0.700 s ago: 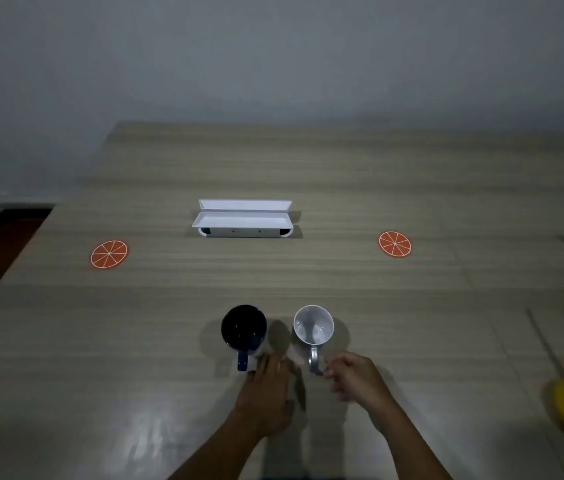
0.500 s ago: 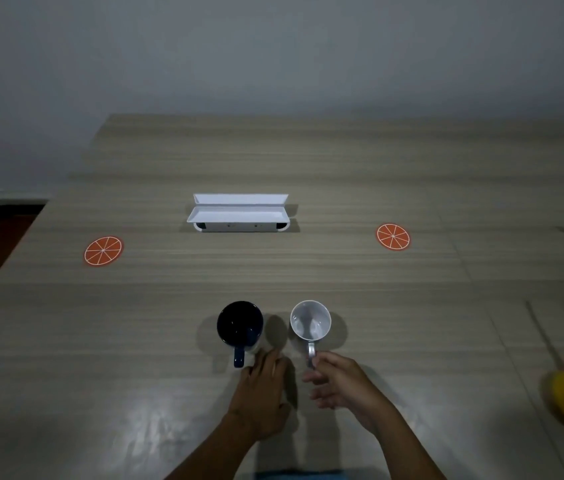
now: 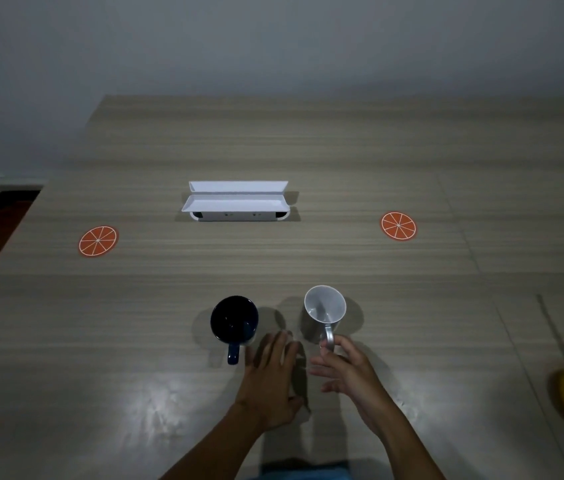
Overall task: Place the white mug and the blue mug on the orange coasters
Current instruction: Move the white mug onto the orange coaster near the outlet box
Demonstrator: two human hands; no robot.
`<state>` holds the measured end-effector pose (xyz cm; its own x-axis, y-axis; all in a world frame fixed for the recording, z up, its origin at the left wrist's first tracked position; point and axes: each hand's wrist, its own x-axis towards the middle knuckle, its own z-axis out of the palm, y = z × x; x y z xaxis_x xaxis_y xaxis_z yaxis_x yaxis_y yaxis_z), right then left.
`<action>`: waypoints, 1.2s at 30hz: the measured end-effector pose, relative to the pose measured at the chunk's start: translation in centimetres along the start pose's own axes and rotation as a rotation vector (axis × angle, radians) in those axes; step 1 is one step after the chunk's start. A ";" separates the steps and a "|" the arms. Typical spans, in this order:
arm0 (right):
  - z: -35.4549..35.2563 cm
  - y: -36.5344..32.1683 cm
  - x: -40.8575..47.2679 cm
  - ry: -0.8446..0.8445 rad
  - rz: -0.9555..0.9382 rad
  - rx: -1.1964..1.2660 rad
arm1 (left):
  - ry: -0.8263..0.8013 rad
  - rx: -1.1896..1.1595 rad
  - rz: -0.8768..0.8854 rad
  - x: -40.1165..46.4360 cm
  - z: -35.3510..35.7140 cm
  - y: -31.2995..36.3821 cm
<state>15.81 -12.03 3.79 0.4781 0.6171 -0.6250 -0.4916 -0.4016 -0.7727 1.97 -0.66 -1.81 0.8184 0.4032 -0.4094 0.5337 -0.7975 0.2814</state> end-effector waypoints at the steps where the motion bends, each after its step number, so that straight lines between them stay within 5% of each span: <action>1: -0.4 -0.2 0.1 0.007 -0.013 -0.008 | -0.011 0.002 0.000 0.6 0.0 0.2; 13: -7.2 -5.7 4.2 0.141 -0.113 -0.011 | -0.162 -0.030 -0.042 9.7 -2.3 5.0; 36: -13.7 -13.2 17.5 0.314 -0.265 0.090 | -0.218 -0.069 -0.130 11.1 -1.6 5.2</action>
<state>40.70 -5.21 1.51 0.7883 0.4490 -0.4206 -0.3769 -0.1880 -0.9070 14.13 0.40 -3.46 0.6808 0.3877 -0.6214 0.6505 -0.7100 0.2698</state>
